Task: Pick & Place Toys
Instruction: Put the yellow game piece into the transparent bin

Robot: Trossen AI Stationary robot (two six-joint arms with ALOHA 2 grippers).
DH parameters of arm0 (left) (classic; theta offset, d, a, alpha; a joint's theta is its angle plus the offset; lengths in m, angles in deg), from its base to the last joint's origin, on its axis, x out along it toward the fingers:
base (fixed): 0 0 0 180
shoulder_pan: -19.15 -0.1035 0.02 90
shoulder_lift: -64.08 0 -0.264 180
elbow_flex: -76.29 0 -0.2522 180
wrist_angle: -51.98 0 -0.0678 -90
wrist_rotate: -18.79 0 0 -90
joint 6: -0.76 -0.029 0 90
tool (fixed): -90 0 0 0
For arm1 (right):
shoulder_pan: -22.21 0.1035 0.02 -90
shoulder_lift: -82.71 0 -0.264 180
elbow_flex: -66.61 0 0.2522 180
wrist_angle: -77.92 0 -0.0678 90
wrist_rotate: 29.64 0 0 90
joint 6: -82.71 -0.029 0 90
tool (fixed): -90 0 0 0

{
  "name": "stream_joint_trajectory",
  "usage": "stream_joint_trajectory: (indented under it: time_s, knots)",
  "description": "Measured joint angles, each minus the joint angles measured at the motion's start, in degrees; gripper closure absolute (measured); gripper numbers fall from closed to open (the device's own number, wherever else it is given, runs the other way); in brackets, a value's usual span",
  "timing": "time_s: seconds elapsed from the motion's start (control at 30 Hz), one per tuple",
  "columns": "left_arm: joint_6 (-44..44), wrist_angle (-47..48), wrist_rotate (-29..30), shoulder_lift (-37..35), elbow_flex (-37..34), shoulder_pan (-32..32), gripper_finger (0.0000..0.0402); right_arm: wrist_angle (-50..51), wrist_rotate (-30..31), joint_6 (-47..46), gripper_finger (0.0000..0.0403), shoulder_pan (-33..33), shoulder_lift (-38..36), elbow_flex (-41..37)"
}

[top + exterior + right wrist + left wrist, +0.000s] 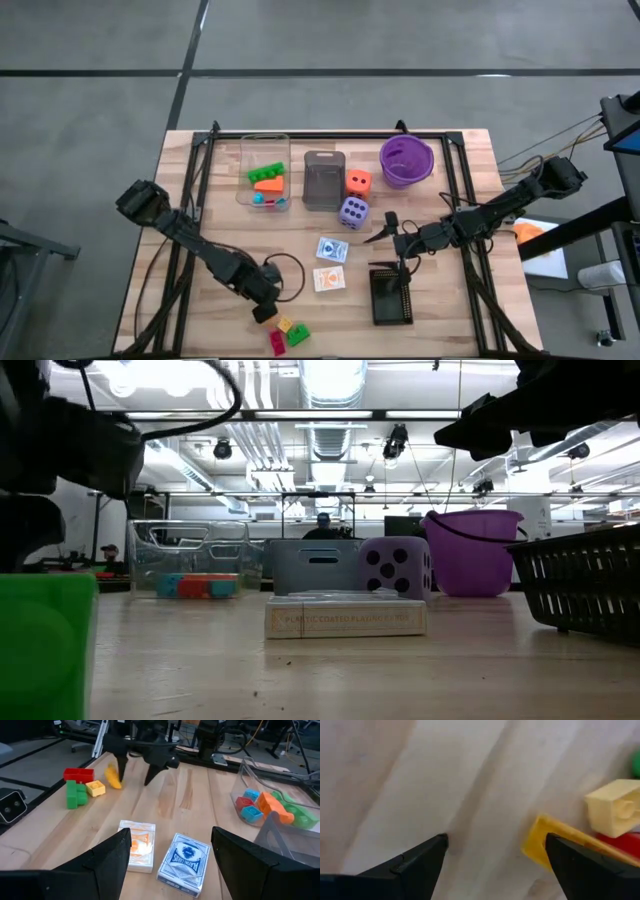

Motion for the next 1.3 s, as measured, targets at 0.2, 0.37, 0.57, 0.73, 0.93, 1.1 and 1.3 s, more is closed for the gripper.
stream_joint_trajectory:
  time_s: [0.2, 0.37, 0.57, 0.73, 0.93, 1.1, 1.3]
  knots:
    - [-1.7, 10.07, 3.67, -0.69, -0.02, -1.47, 0.0053, -0.02, 0.17, 0.02, 0.0128, 0.0, 0.0, 0.0]
    - [-3.47, 15.09, 8.8, -1.92, -0.34, -3.29, 0.0053, 0.05, 1.19, 0.17, 0.0128, 0.0, 0.0, 0.02]
    - [-4.75, 23.12, 15.02, -6.15, -0.17, -5.13, 0.0053, 0.05, 1.23, 0.17, 0.0128, 0.0, 0.0, 0.02]
    - [-13.12, 13.3, 16.62, -11.6, -0.23, -3.26, 0.0053, 0.1, 1.22, 0.2, 0.0128, 0.0, 0.0, 0.02]
    - [-24.5, -6.3, 16.59, -11.42, -0.21, 2.32, 0.0053, 0.37, 1.23, 0.17, 0.0128, 0.0, 0.0, 0.02]
    - [-22.79, -8.96, 14.84, -7.34, -0.17, 3.97, 0.0053, 0.46, 1.21, 0.11, 0.0128, 0.0, 0.0, 0.02]
    - [-20.75, -9.32, 10.47, -4.18, -0.17, 4.53, 0.0053, 0.44, 1.23, -0.21, 0.0128, 0.0, 0.0, 0.02]
